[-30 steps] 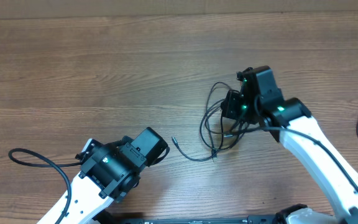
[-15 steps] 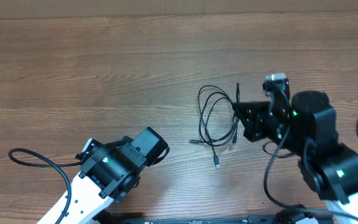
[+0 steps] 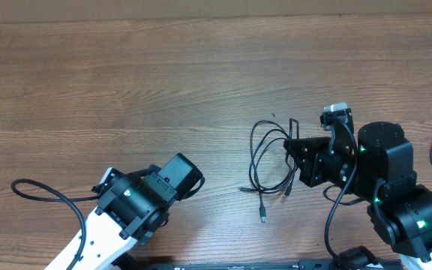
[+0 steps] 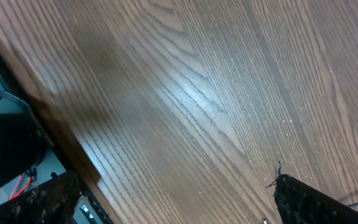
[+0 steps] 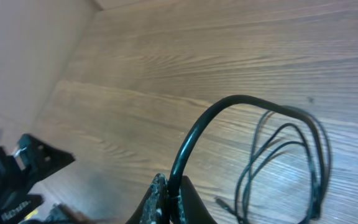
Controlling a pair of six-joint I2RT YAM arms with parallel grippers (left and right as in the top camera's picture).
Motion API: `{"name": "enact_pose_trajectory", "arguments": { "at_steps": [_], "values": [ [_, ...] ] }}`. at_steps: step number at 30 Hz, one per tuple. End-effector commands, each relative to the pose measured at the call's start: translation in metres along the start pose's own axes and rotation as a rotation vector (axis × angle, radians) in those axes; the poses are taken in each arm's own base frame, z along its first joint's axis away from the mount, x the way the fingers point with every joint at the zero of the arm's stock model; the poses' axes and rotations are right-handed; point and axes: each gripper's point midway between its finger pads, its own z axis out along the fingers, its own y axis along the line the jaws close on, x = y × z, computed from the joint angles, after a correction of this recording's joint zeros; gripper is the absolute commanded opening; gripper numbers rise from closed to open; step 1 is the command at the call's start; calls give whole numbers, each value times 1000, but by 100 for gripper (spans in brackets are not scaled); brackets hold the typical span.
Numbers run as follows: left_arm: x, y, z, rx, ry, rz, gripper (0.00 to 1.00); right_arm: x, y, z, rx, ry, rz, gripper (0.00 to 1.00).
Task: Untangle cables
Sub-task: 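Move the left gripper right and grasp a strand near the right gripper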
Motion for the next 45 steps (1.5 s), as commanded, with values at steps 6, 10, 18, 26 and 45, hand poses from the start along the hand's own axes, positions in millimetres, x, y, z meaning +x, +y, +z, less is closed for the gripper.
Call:
{"name": "enact_pose_trajectory", "arguments": {
  "at_steps": [6,10,18,26,45],
  "values": [
    [45,-38,-5,125,234,40,100,-2,22,-7,-105,5,-23,4],
    [60,-70,-7,260,260,297,99,-2,24,-9,-115,5,-24,4],
    [26,-71,28,107,-22,605,100,-1,30,-26,-127,-39,-89,4],
    [42,-77,53,31,4,676,100,-1,38,-42,-144,-87,-108,4],
    [209,-199,19,791,609,975,99,-2,43,-53,-144,-84,-107,4]
  ]
}}
